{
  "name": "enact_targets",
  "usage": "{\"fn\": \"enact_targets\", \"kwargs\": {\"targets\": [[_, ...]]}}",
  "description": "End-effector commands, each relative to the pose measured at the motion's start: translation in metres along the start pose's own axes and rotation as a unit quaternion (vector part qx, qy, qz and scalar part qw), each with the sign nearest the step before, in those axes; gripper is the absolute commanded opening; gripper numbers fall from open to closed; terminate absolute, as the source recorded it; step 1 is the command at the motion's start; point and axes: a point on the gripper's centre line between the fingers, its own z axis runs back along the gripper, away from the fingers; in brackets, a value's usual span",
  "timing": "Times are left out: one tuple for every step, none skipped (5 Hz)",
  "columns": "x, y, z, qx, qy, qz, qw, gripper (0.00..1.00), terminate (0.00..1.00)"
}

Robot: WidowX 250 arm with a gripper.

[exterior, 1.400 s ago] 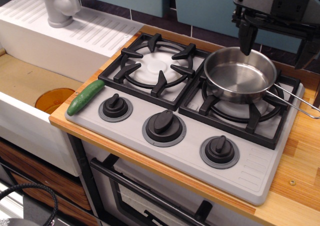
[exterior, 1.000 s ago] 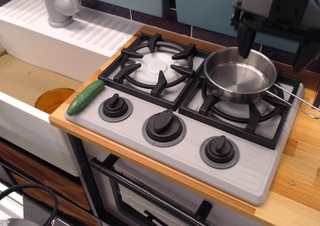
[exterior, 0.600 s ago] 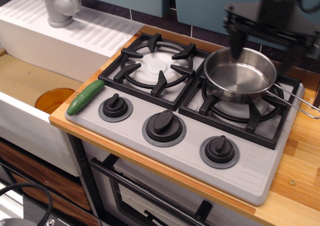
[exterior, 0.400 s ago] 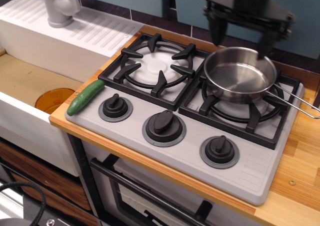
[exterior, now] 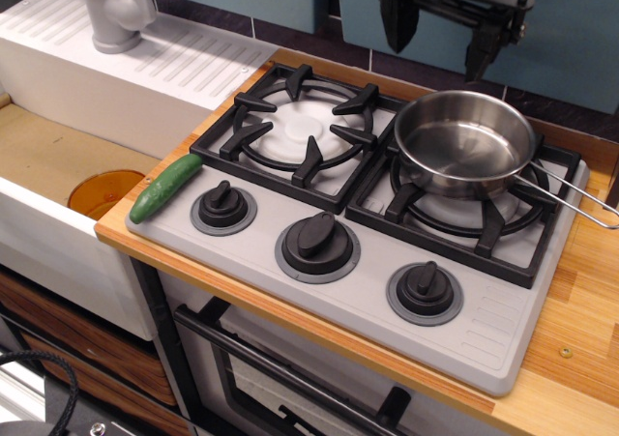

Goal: Put pot or pan on stove and put pickle in pot or pan

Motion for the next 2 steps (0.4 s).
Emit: {"fn": "enact_targets", "kwargs": {"targets": [[0.001, 0.007, 0.009, 0.022, -0.003, 0.034, 0.9992, 1.00, 0.00], [-0.014, -0.004, -0.002, 0.025, -0.002, 0.056, 0.9981, 1.00, 0.00]]}}
